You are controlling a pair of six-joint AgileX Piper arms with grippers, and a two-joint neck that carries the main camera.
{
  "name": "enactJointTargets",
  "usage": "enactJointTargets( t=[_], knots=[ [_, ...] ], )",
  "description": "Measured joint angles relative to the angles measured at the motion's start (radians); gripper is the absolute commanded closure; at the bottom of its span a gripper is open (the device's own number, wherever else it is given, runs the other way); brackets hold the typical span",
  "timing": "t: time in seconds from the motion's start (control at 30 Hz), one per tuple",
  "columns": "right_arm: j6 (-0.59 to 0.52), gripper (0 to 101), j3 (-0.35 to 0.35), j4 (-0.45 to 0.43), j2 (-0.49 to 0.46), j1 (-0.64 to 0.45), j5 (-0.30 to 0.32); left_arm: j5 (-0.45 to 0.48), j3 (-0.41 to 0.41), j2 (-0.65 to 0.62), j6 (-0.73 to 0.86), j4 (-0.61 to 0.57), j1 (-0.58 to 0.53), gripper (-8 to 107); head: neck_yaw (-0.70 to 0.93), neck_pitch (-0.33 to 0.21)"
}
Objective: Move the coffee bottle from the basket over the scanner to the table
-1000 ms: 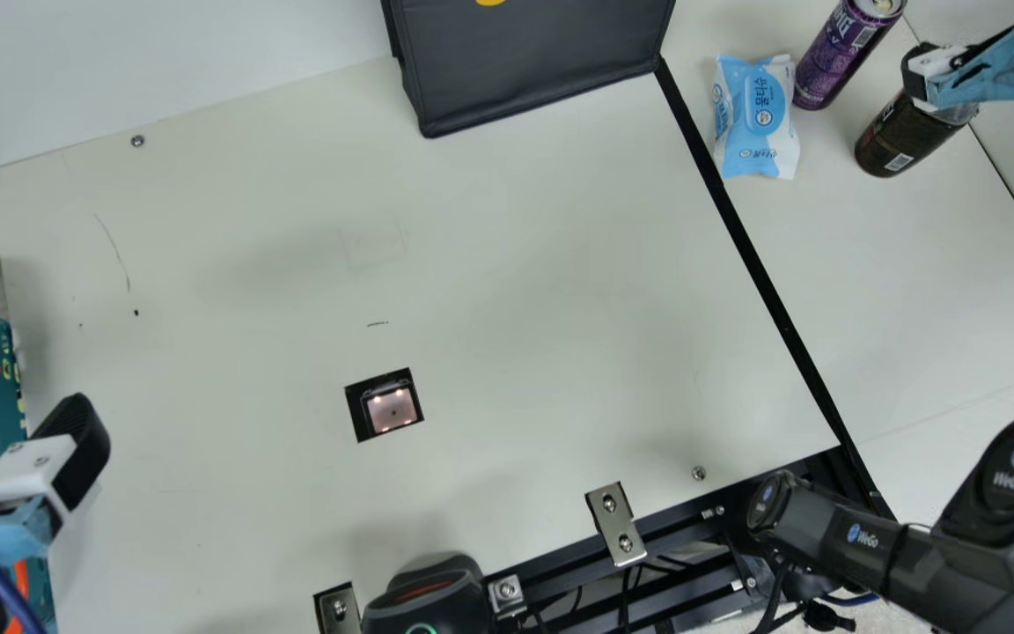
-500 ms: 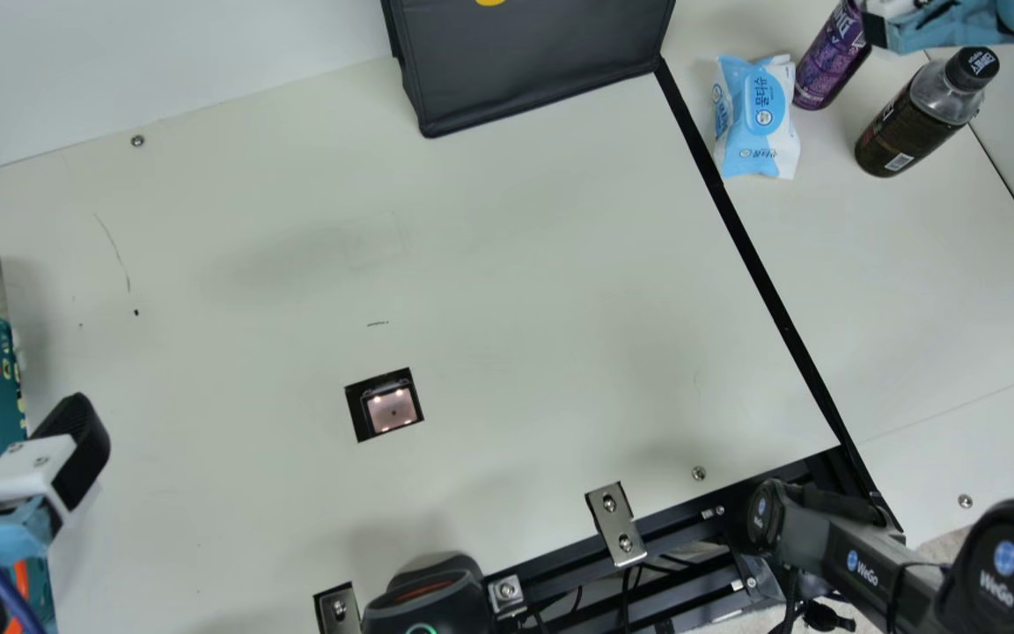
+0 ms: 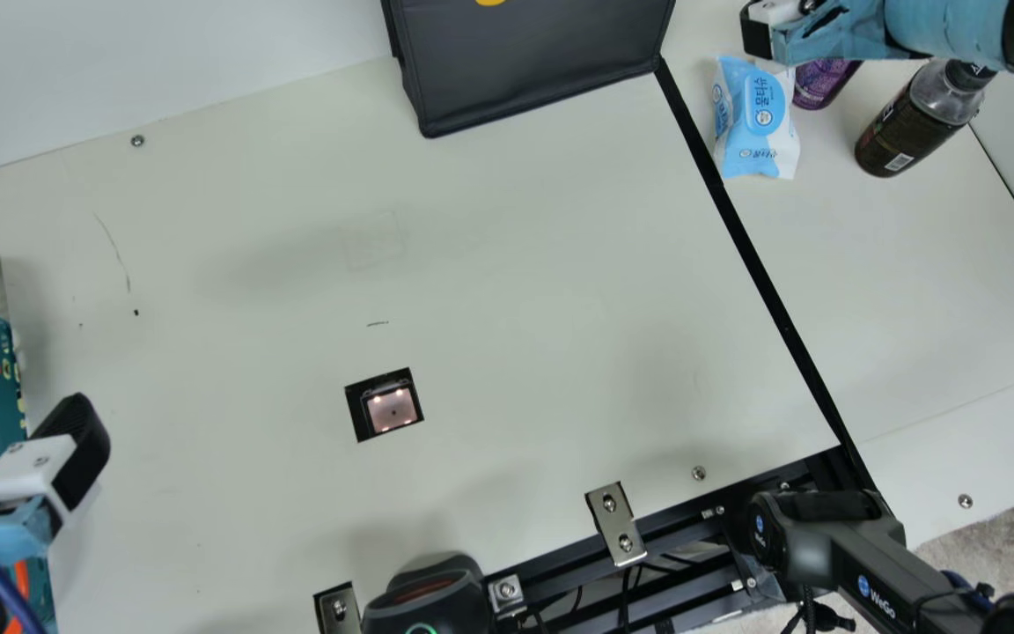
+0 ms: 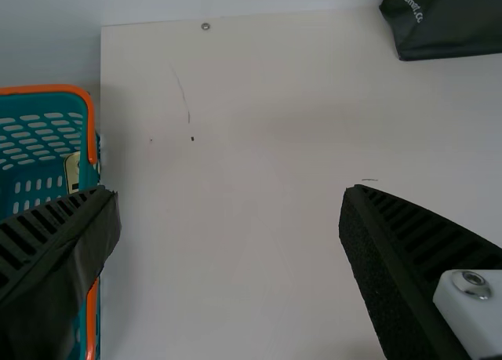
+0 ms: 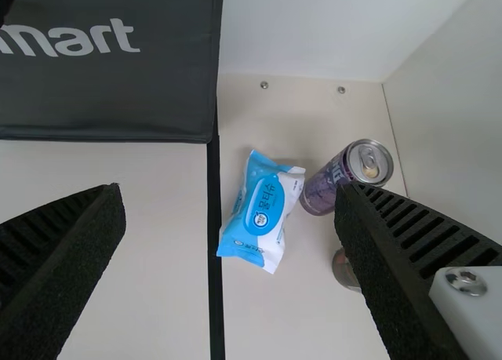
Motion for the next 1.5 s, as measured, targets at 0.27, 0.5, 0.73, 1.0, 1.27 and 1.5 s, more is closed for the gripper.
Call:
enactJointTargets(
  t=[0.27,0.5,0.73,1.0,1.27,1.5],
  knots=[
    [0.085,6,0.075,-0.019,-0.131,0.086,0.047,0.049,-0.039,-0.060,0.070,-0.033,0.128,9,0.137,-0.002],
    [0.161,6,0.141,-0.038,-0.251,0.161,0.086,0.090,-0.073,-0.109,0.133,-0.057,0.249,9,0.301,0.000],
    [0.236,6,0.206,-0.053,-0.372,0.237,0.128,0.095,-0.077,-0.118,0.144,-0.059,0.284,9,0.344,-0.002],
    [0.322,6,0.283,-0.074,-0.514,0.324,0.176,0.095,-0.077,-0.118,0.144,-0.059,0.284,9,0.345,0.000],
    [0.331,6,0.287,-0.075,-0.537,0.331,0.184,0.095,-0.077,-0.118,0.144,-0.059,0.284,9,0.344,0.000],
    [0.331,6,0.287,-0.076,-0.538,0.331,0.184,0.095,-0.077,-0.118,0.144,-0.059,0.284,9,0.344,0.000]
  ],
)
